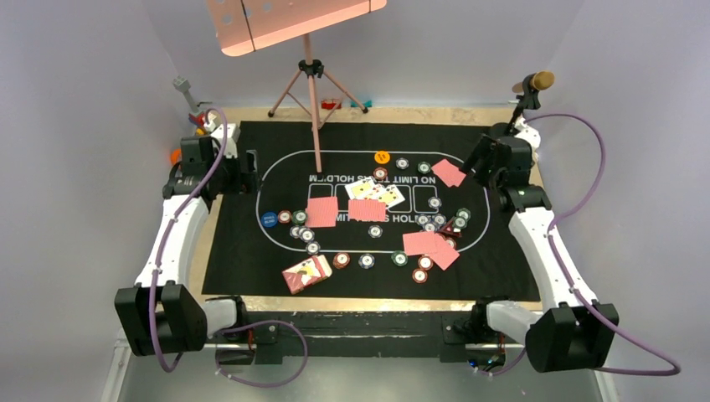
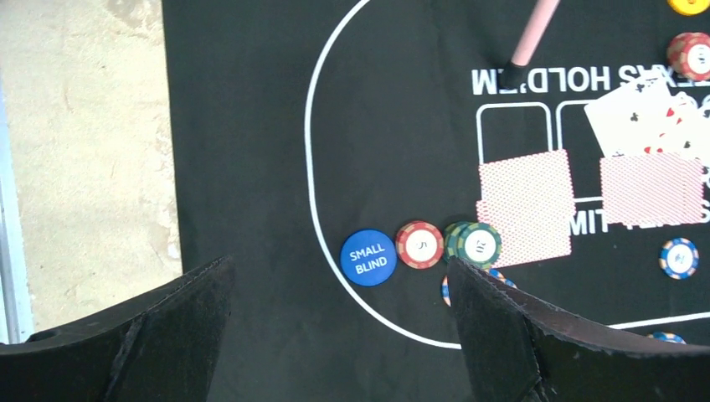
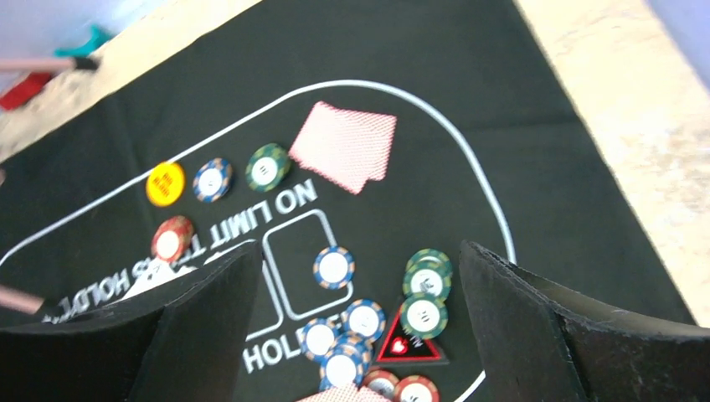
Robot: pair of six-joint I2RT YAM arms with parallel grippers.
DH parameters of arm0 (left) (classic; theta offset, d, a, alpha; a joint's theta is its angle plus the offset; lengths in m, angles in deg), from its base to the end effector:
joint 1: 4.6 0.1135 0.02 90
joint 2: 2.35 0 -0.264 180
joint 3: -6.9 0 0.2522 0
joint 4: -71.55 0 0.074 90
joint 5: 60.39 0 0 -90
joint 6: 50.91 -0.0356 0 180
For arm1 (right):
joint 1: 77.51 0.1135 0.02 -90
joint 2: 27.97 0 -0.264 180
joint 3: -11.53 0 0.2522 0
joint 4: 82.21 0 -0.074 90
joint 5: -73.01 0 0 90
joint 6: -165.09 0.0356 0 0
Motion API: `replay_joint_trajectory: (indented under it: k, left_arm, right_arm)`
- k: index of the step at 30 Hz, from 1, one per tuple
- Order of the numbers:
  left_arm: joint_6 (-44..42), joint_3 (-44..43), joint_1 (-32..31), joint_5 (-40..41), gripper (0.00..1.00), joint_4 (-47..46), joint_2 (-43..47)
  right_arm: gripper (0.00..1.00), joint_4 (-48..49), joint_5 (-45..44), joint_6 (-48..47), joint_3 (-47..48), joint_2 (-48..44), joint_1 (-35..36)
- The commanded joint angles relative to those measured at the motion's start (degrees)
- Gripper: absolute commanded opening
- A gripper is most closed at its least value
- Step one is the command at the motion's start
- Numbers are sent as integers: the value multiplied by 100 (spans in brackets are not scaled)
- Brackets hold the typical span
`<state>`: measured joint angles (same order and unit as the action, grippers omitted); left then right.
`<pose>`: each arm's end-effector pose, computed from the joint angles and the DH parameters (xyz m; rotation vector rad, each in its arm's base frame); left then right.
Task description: Distribute texas hold em gaming equipment
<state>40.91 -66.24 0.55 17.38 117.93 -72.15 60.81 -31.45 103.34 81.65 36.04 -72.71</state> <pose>0.2598 0.0158 0.3017 -0.0331 2.3106 -0.2181 0.2481 0.0119 0.3220 0.5710 2.0124 0.0829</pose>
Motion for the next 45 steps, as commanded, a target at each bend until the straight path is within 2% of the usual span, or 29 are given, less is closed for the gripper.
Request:
replay_joint_trajectory:
  k: [1, 4, 6, 10, 13, 19, 24, 28, 32, 34, 36, 40, 43, 45]
  left_arm:
    - [-62, 299, 142, 307, 100, -710, 78]
    - [-41, 548, 162, 282, 100, -1190, -23]
    - [-43, 571, 161, 140, 100, -1374, -203]
    - [-25, 677, 156, -33, 100, -1793, -473]
    - [-117, 978, 161, -238, 100, -2362, -456]
    - [-161, 1840, 152, -524, 100, -3882, -262]
    - [81, 2698, 145, -355, 100, -5769, -214]
    - [-48, 3514, 85, -515, 100, -6968, -94]
    - [-32, 4544, 86, -574, 100, -9284, -593]
    - [-120, 4838, 89, -850, 100, -10050, -886]
    - [-161, 4822, 91, -902, 100, -9839, -801]
    - [-155, 4690, 89, -880, 100, -9652, -812]
    - [-149, 4277, 87, -844, 100, -8806, -805]
    - [-158, 4282, 56, -787, 100, -8852, -777]
  right_arm:
    - [92, 370, -667, 71, -224, 5, -225]
    - [94, 977, -2274, 319, -649, 274, -271]
    - [96, 1749, -2524, -265, -939, 477, -286]
    - [96, 2266, -2676, -346, -1035, 1056, -286]
    - [94, 3243, -2600, -541, -1531, 1055, -285]
    - [94, 6726, -2061, -1831, -3087, 783, -286]
    - [97, 7870, -1649, -2032, -3435, 1148, -278]
    - [97, 7937, -1451, -2165, -3385, 1296, -241]
    - [97, 8370, -1205, -2309, -3648, 1228, -218]
    - [98, 8865, -815, -2462, -3914, 1238, -201]
    - [98, 10284, -824, -2713, -4377, 1644, -121]
    - [98, 9364, -1012, -2528, -3904, 1680, -81]
    - [98, 9226, -903, -2432, -3940, 1562, -145]
    - [98, 9333, -919, -2463, -3978, 1566, -148]
